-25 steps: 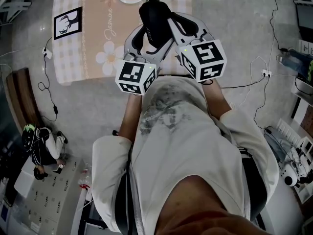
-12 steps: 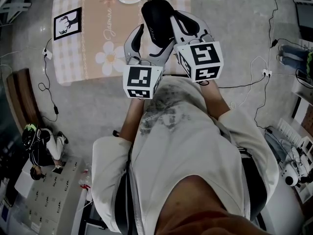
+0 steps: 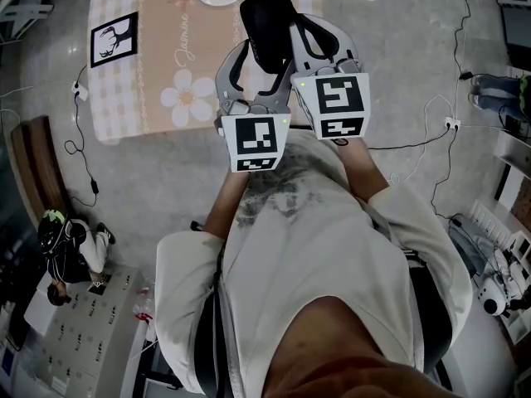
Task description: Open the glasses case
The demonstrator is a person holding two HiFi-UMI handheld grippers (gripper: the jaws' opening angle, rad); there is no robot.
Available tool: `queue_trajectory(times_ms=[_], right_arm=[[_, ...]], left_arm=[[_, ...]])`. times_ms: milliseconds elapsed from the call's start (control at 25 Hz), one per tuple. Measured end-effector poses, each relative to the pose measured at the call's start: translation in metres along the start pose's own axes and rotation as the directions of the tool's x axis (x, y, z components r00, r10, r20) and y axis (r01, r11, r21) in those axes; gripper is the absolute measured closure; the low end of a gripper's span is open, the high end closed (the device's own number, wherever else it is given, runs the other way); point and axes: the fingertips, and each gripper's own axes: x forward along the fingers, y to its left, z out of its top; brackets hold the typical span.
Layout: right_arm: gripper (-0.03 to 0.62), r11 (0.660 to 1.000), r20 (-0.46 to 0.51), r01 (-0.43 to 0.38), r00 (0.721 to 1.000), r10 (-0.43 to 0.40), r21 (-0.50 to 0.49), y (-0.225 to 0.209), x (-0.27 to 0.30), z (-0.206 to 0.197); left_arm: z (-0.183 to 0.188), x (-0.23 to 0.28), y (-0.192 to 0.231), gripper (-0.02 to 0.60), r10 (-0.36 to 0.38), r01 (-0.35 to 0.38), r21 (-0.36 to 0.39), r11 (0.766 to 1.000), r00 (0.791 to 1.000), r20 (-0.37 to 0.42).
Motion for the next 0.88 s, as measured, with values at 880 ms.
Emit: queue_trajectory(times_ms=[880], right_arm=[[0.553,0.994,0.006,-0.073,0.997,0.074,-0.083,0.005,-0.017,0.016]], left_arm=[[0.005,-0.01,0.019,0.353,-0.254,0.25,-0.277,0.928,0.967,0.023]])
